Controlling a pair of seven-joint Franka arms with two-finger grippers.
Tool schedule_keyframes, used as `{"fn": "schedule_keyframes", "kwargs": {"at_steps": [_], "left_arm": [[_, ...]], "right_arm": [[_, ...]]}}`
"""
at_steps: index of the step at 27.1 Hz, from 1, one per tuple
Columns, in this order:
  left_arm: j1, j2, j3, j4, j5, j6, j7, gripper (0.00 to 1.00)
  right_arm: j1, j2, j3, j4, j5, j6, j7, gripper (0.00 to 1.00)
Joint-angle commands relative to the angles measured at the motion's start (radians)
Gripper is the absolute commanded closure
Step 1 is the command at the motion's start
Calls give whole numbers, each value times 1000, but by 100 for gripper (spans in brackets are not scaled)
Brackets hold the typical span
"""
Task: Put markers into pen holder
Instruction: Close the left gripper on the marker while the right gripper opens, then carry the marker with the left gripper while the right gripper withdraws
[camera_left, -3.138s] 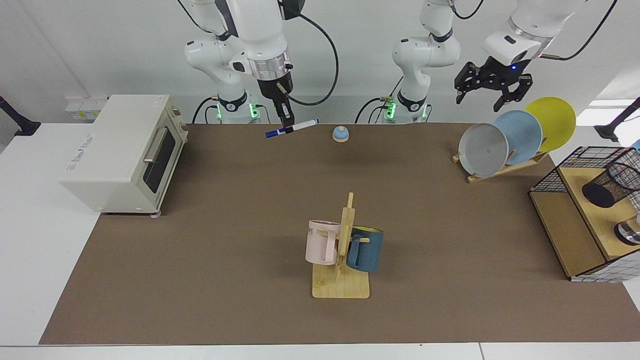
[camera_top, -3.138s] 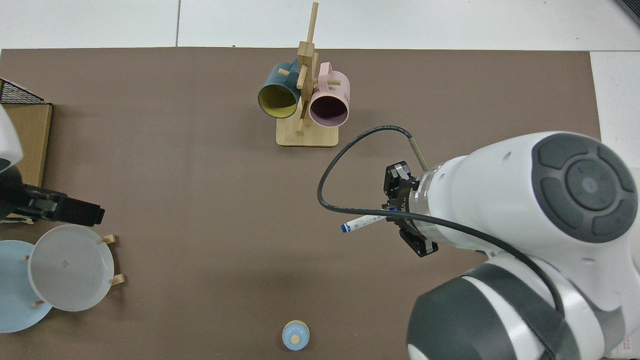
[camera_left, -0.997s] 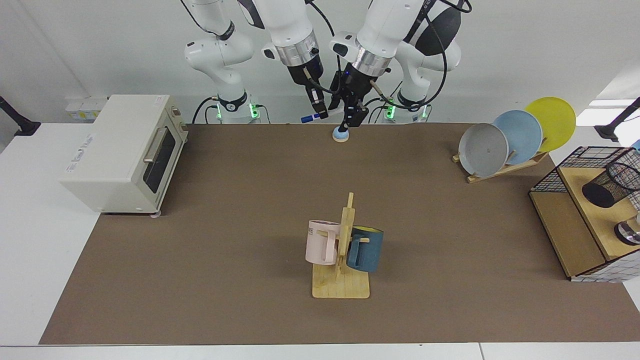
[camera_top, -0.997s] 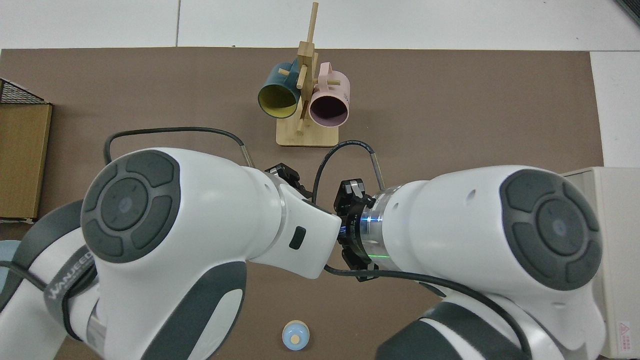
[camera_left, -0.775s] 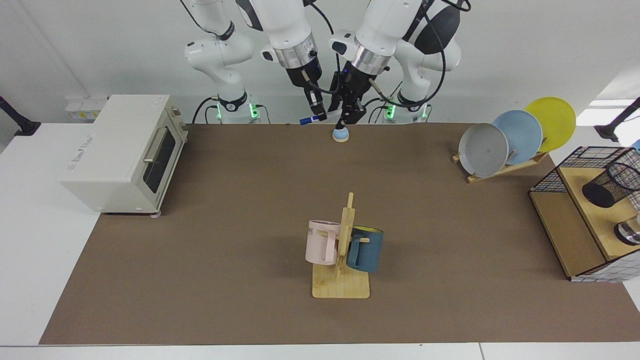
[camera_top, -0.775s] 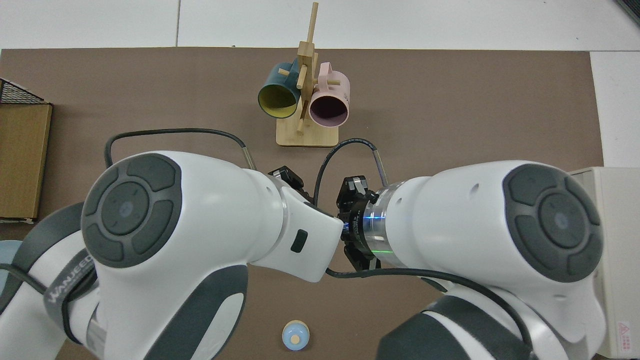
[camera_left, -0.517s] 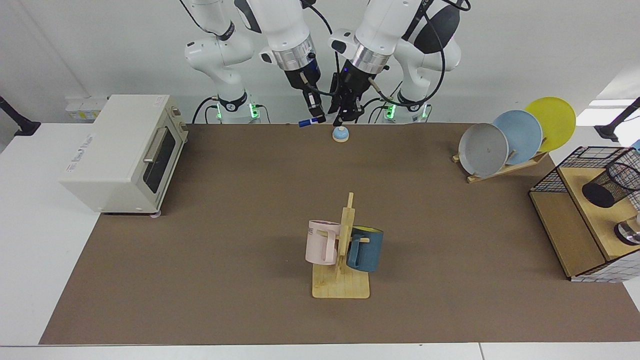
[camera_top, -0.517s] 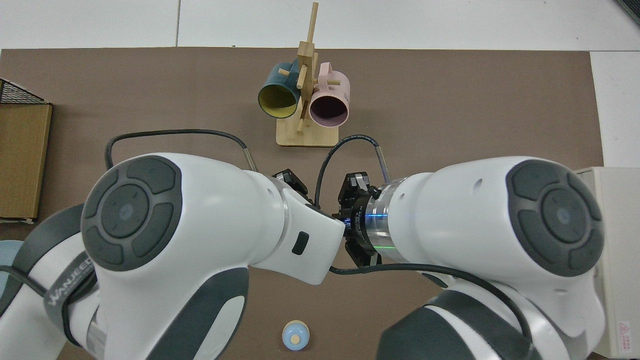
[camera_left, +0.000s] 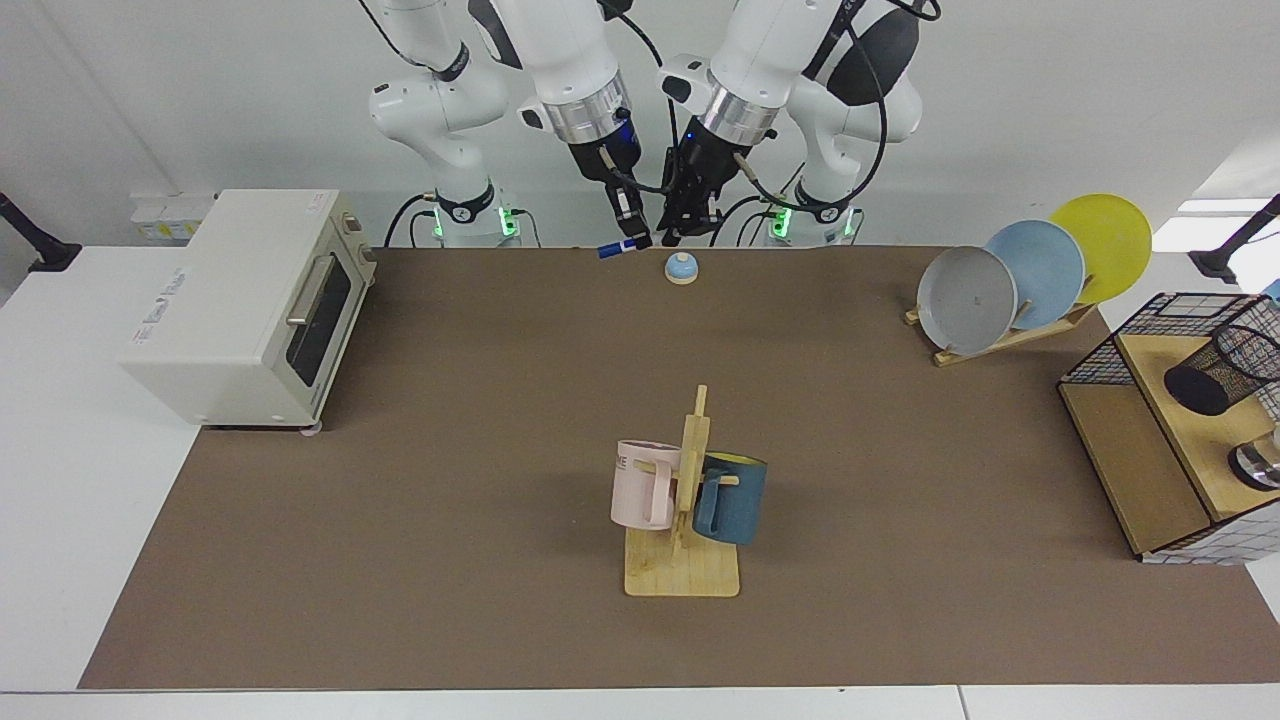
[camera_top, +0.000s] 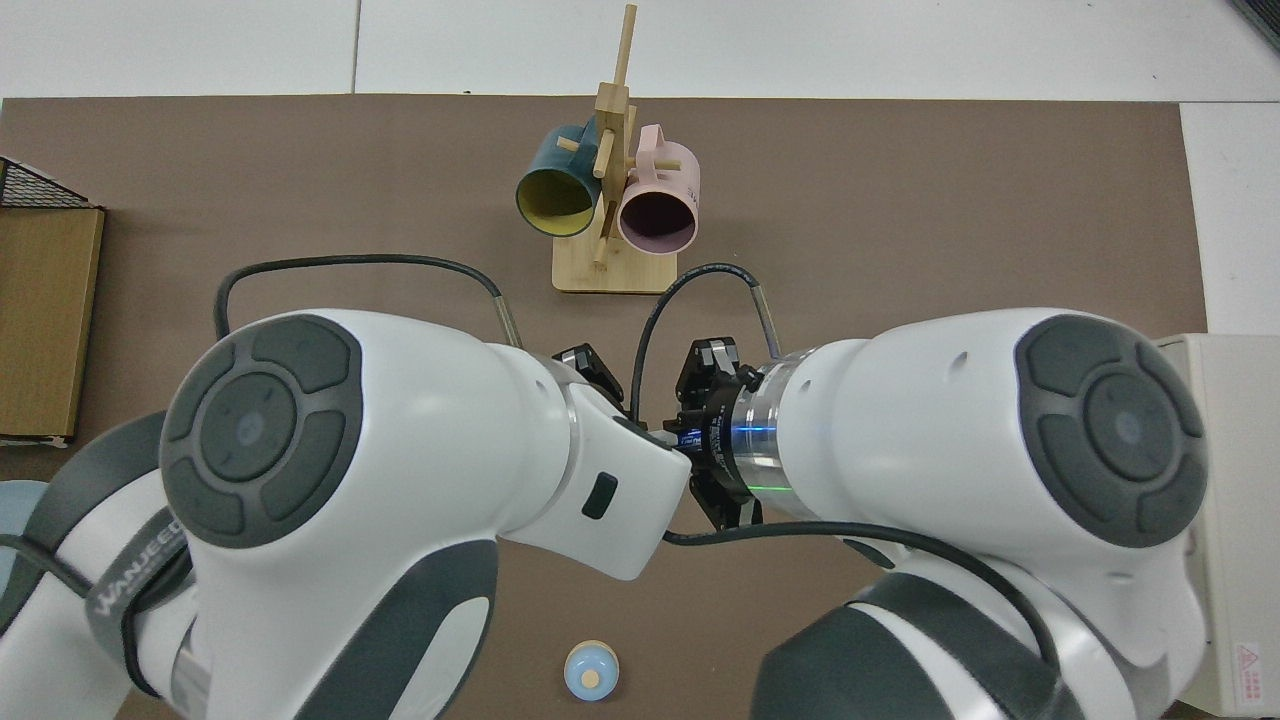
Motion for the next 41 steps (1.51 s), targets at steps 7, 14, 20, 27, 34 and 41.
{"fn": "schedule_keyframes", "kwargs": {"at_steps": [7, 14, 20, 27, 34, 41], "left_arm": [[6, -8, 25, -21, 10, 33, -5, 100], [15, -5, 31, -20, 13, 38, -20, 100], [35, -3, 31, -18, 72, 38, -47, 100], [84, 1, 31, -17, 128, 36, -58, 100], [204, 15, 31, -14, 210, 30, -46, 100], [295, 17, 31, -14, 298, 18, -9, 100]], "right_arm": [[-23, -22, 10, -18, 6, -26, 2, 87], [-49, -21, 7, -19, 0, -36, -64, 1], [-109, -21, 6, -22, -29, -71, -257, 1], [-190, -26, -2, -16, -55, -137, -574, 1], [-225, -26, -4, -6, -130, -229, -893, 1], [-244, -13, 0, 91, -193, -291, -1150, 1]]}}
